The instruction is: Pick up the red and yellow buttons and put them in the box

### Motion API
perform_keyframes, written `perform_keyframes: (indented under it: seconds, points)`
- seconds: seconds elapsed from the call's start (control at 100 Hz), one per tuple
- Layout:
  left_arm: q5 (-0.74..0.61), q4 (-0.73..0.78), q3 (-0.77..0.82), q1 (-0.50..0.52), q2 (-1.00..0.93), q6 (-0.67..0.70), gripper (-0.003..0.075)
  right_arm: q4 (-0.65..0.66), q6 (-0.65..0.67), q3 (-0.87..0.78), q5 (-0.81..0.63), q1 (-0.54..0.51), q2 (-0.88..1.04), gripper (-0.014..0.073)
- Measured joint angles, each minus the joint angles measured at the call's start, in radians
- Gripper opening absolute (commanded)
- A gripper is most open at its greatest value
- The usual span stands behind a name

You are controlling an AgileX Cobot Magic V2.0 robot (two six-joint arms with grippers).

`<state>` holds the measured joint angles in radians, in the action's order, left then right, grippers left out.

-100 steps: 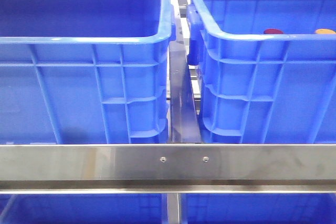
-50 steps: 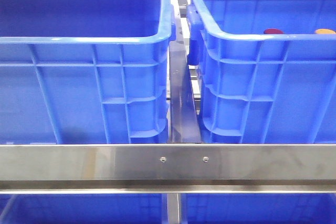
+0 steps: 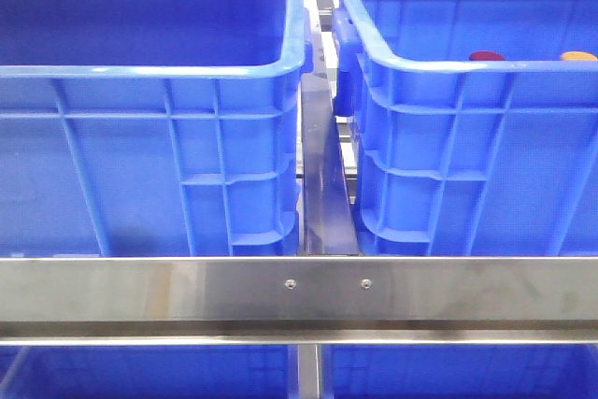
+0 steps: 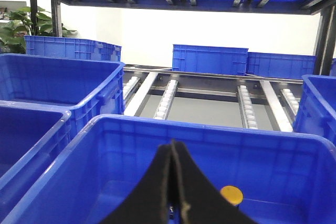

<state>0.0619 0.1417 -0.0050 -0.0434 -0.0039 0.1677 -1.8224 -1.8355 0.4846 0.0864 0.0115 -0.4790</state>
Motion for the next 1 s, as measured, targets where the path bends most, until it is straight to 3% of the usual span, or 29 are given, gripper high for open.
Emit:
perform_keyframes:
  seconds: [0.35,0.47,0.61,0.87,1.0]
  points:
    - [0.000,0.000,0.000,0.000,0.000,0.000,-0.0019,0.000,0.006,0.000,-0.002,0.000,0.000,-0.0068]
    - [0.000,0.000,0.000,0.000,0.000,0.000,-0.0019,0.054,0.100,0.000,0.005,0.000,0.001,-0.0068]
    - [0.000,0.000,0.000,0.000,0.000,0.000,-0.0019,0.384,0.408,0.000,0.053,0.000,0.020,-0.0068]
    - [0.000,-0.002,0.000,0.000,0.000,0.000,-0.0019,1.130,1.194,0.000,0.119,0.000,0.071,-0.0068]
    - [0.000,-0.002,0.000,0.000,0.000,0.001,-0.0019,1.479,1.515,0.000,0.134,0.000,0.114,-0.0068]
